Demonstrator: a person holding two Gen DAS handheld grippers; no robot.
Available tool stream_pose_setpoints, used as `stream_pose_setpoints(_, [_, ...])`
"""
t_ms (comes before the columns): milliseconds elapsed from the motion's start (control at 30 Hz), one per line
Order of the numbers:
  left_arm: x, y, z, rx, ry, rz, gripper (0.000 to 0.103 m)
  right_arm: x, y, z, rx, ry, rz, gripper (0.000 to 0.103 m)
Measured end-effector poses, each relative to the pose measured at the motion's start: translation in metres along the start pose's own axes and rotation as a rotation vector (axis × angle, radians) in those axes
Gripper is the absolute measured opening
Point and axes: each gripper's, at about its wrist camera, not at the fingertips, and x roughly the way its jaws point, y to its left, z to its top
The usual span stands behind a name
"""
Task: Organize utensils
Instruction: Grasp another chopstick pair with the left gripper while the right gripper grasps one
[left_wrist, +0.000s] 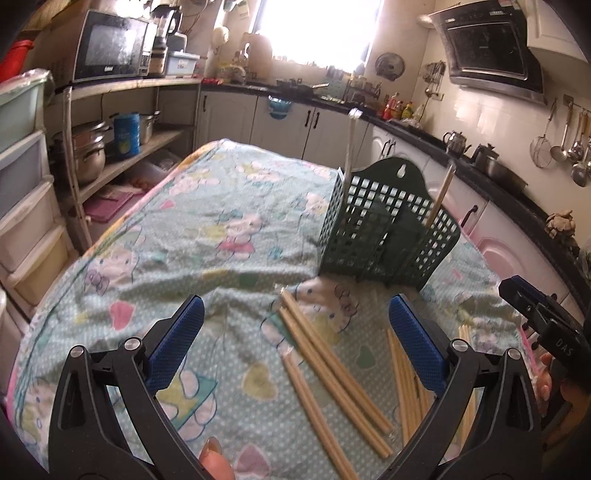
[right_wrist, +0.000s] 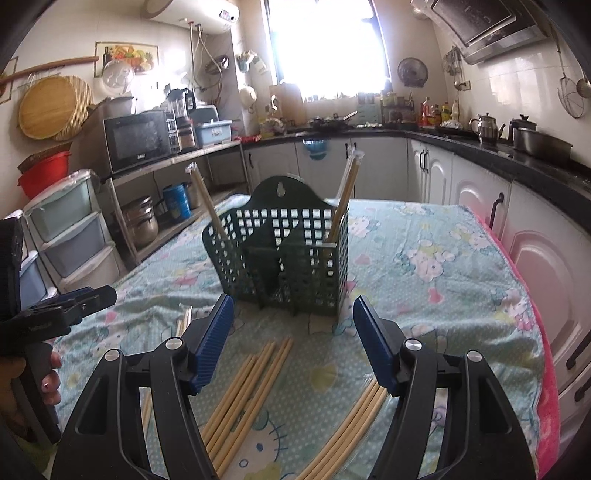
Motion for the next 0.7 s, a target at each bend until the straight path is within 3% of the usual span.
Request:
stream_pose_setpoints(233, [0.008,0.007,-0.019,0.009,0.061,0.024,0.092,0.010,0.007,-0.010,-0.014,0.067,0.011,0.065])
stream_pose_setpoints(433, [0.014,0.012,-0.032,-0.004,0.105,0.000,0.089,0.020,0.012,-0.018,-0.022,0.116,0.031,0.065])
stream_pose_setpoints(533, [0.020,0.015,-0.041,-0.025,0.144,-0.030,0.080,0.025,0.015,-0.023,-0.026,0.141,0.037,0.065])
stream_pose_setpoints(700, [0.031,0.024,-0.056,-0.086,0.216,-0.073,0.049,0.037,0.019,-0.031,-0.040,0.195,0.043,0.063])
